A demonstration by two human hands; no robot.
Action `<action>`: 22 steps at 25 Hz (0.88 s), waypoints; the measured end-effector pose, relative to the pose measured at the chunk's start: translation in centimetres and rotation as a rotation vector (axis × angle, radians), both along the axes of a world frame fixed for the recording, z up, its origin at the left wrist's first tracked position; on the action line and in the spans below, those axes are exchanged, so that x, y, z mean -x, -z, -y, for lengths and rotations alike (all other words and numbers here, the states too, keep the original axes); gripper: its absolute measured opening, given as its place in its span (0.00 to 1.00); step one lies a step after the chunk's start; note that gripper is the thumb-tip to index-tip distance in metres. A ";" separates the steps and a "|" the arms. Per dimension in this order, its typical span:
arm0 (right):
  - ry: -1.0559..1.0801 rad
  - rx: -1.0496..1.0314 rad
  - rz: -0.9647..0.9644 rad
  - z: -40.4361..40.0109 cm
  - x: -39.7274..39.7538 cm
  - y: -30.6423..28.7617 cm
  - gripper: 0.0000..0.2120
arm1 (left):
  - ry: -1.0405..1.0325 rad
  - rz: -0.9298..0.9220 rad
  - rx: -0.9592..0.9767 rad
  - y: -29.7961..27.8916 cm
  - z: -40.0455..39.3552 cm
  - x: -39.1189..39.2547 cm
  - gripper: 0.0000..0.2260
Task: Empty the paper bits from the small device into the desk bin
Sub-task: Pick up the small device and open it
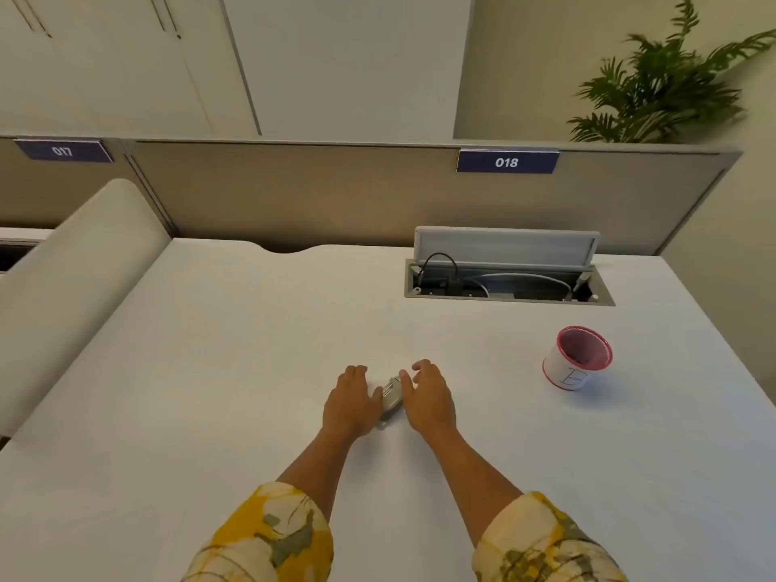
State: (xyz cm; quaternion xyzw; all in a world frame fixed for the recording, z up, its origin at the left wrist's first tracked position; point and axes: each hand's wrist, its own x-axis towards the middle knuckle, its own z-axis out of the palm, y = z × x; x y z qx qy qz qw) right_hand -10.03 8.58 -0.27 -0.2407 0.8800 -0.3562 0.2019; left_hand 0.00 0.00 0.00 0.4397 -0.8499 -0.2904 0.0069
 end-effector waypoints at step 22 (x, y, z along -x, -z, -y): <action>0.020 -0.054 0.506 -2.3 -1.0 0.3 0.13 | -0.109 -0.137 -0.155 2.4 -1.8 -1.2 0.13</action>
